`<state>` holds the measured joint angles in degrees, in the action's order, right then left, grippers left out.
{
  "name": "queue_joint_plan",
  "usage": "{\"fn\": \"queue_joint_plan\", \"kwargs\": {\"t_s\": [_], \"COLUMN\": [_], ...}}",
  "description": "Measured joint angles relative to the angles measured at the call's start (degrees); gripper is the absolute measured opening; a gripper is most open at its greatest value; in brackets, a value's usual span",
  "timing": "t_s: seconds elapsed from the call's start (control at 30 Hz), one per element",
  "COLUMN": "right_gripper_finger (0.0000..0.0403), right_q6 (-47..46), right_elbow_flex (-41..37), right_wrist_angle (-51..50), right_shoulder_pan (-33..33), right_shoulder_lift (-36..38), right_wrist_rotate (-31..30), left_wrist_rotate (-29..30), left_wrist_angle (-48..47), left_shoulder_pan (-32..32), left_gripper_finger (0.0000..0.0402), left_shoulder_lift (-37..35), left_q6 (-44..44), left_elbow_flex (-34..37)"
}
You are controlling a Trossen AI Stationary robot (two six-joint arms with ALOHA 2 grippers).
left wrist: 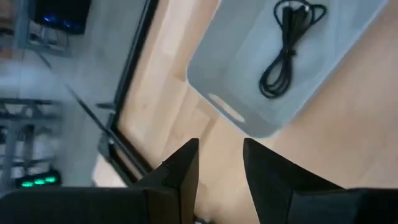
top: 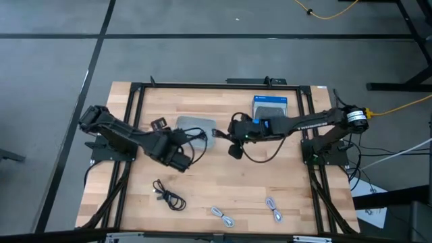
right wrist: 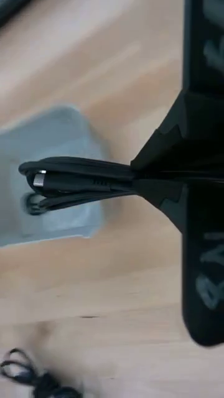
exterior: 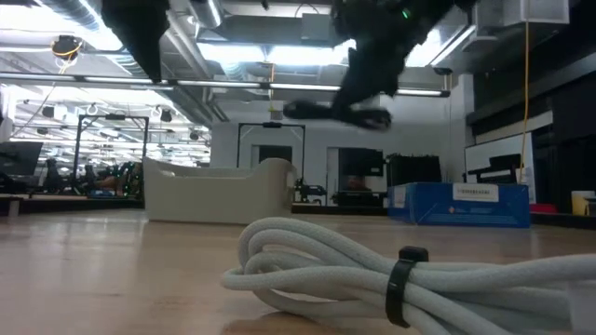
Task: Pick and place USB-C Cables
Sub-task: Put the right black charger cable into the gray container
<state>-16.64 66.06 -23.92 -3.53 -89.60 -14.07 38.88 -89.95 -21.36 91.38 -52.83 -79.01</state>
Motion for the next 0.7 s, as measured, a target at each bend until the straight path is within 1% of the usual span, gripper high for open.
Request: {"fn": "queue_joint_plan", "kwargs": {"t_s": [0.13, 0.2, 0.27, 0.4, 0.53, 0.6, 0.7], "right_gripper_finger": [0.0020, 0.0020, 0.0020, 0.0020, 0.0020, 0.0021, 0.0033], "right_q6": [5.41, 7.46, 8.89, 11.66, 14.12, 14.44, 16.86], "right_elbow_flex": [3.55, 3.98, 3.96, 3.96, 4.45, 6.10, 10.32], "right_wrist_angle": [0.30, 1.80, 2.98, 8.82, 17.79, 19.87, 19.66], "right_shoulder_pan": [0.41, 1.28, 2.79, 6.27, 9.08, 10.01, 10.92], "right_shoulder_lift": [0.02, 0.02, -0.17, -3.19, -9.59, -13.29, -18.42], "right_wrist_rotate": [-0.82, -0.68, 0.27, 7.12, 17.16, 19.04, 19.13], "left_wrist_rotate": [-0.91, -1.21, -3.06, -7.22, -8.18, -8.19, -8.16], "left_wrist_angle": [0.56, 0.44, 0.65, 2.59, 6.90, 7.38, 7.32], "left_shoulder_pan": [-2.83, -3.92, -5.14, -8.20, -11.39, -12.57, -13.32], "left_gripper_finger": [0.0119, 0.0119, 0.0119, 0.0119, 0.0119, 0.0119, 0.0119], "left_shoulder_lift": [-0.47, -0.61, -0.44, -0.47, -0.47, -0.47, -0.47], "left_q6": [-7.13, -11.46, -16.00, -24.78, -31.14, -33.78, -36.52], "left_elbow_flex": [4.65, 7.46, 10.64, 17.39, 21.76, 22.82, 23.91]}}
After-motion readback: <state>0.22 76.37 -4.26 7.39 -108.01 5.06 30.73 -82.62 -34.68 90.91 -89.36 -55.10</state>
